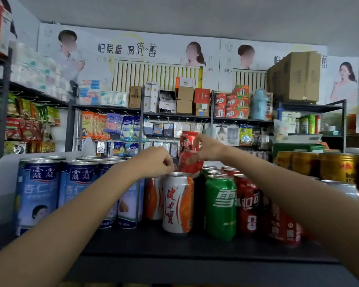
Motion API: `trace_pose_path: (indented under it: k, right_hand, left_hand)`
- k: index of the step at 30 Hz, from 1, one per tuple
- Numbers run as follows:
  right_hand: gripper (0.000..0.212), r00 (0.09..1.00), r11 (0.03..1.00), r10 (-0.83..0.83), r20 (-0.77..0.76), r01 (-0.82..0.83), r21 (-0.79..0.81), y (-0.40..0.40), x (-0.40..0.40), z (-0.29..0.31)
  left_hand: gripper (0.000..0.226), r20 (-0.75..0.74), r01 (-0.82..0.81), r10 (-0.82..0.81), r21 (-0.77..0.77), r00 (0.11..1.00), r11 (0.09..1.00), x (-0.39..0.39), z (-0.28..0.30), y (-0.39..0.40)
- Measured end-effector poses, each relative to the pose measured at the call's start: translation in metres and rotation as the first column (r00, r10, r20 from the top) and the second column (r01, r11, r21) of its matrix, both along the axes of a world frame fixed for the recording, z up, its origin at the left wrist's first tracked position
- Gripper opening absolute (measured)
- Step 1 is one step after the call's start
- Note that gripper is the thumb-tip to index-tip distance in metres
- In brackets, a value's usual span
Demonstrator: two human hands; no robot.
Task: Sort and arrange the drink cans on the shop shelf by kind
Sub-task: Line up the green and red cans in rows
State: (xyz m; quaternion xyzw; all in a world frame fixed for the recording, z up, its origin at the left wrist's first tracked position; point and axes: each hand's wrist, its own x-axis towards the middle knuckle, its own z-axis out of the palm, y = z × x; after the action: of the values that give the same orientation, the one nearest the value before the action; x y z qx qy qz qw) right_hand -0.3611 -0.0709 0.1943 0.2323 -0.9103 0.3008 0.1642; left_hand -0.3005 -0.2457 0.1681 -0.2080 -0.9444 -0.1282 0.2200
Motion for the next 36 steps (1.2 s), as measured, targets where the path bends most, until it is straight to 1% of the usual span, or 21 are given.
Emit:
trace_pose_path:
  k: [2, 4, 6, 9, 12, 15, 18, 20, 22, 24, 26, 28, 30, 33, 36]
  right_hand:
    - [0.048, 0.999, 0.979, 0.029, -0.034, -0.035, -0.200, 0.015, 0.021, 0.014]
    - [0.048, 0.995, 0.933, 0.036, -0.091, -0.066, -0.353, 0.035, 0.044, 0.030]
    - [0.048, 0.988, 0.887, 0.029, -0.153, -0.096, -0.452, 0.059, 0.069, 0.044]
    - [0.045, 0.980, 0.824, 0.034, -0.198, -0.140, -0.549, 0.101, 0.109, 0.052]
    - [0.039, 0.985, 0.842, -0.026, -0.172, -0.071, -0.535, 0.145, 0.142, 0.045]
    - [0.041, 0.985, 0.863, -0.104, -0.138, 0.020, -0.505, 0.192, 0.167, 0.032]
    - [0.044, 0.964, 0.905, -0.219, -0.148, 0.144, -0.401, 0.232, 0.187, 0.017]
    - [0.041, 0.945, 0.922, -0.286, -0.161, 0.226, -0.314, 0.255, 0.194, 0.006]
    - [0.037, 0.931, 0.925, -0.330, -0.157, 0.285, -0.251, 0.275, 0.196, -0.005]
    - [0.038, 0.922, 0.919, -0.364, -0.134, 0.332, -0.214, 0.291, 0.193, -0.017]
    - [0.040, 0.912, 0.911, -0.394, -0.118, 0.370, -0.181, 0.303, 0.188, -0.030]
    - [0.041, 0.901, 0.911, -0.409, -0.146, 0.392, -0.130, 0.310, 0.181, -0.043]
    - [0.042, 0.891, 0.910, -0.413, -0.187, 0.401, -0.101, 0.314, 0.173, -0.051]
    - [0.042, 0.893, 0.916, -0.399, -0.207, 0.379, -0.129, 0.317, 0.164, -0.057]
    - [0.041, 0.893, 0.917, -0.395, -0.216, 0.371, -0.144, 0.320, 0.162, -0.056]
  left_hand:
    - [0.020, -0.021, 0.001, 0.000, 0.046, 1.000, 0.999, 0.004, 0.006, 0.006]
    - [0.020, -0.065, 0.003, 0.004, 0.114, 0.998, 0.993, 0.010, 0.013, 0.017]
    - [0.021, -0.114, 0.035, -0.016, 0.165, 0.993, 0.986, 0.017, 0.021, 0.033]
    - [0.022, -0.164, 0.108, -0.081, 0.165, 0.983, 0.980, 0.026, 0.029, 0.066]
    - [0.023, -0.172, 0.181, -0.158, 0.126, 0.972, 0.976, 0.033, 0.029, 0.106]
    - [0.024, -0.160, 0.275, -0.257, 0.103, 0.953, 0.956, 0.038, 0.026, 0.157]
    - [0.026, -0.108, 0.368, -0.359, 0.084, 0.927, 0.926, 0.044, 0.018, 0.212]
    - [0.030, -0.049, 0.398, -0.396, 0.040, 0.917, 0.917, 0.043, 0.011, 0.245]
    - [0.038, 0.016, 0.376, -0.376, -0.023, 0.927, 0.926, 0.037, 0.004, 0.272]
    - [0.044, 0.048, 0.319, -0.316, -0.097, 0.947, 0.943, 0.027, -0.004, 0.293]
    - [0.062, 0.044, 0.221, -0.217, -0.161, 0.975, 0.962, 0.020, -0.011, 0.311]
    - [0.075, 0.008, 0.113, -0.114, -0.198, 0.993, 0.974, 0.016, -0.015, 0.325]
    - [0.082, 0.006, 0.019, -0.019, -0.207, 1.000, 0.978, 0.016, -0.018, 0.336]
    - [0.074, 0.023, -0.059, 0.063, -0.170, 0.998, 0.984, 0.015, -0.017, 0.345]
    - [0.063, 0.106, -0.003, 0.007, -0.039, 0.994, 0.999, 0.013, -0.011, 0.345]
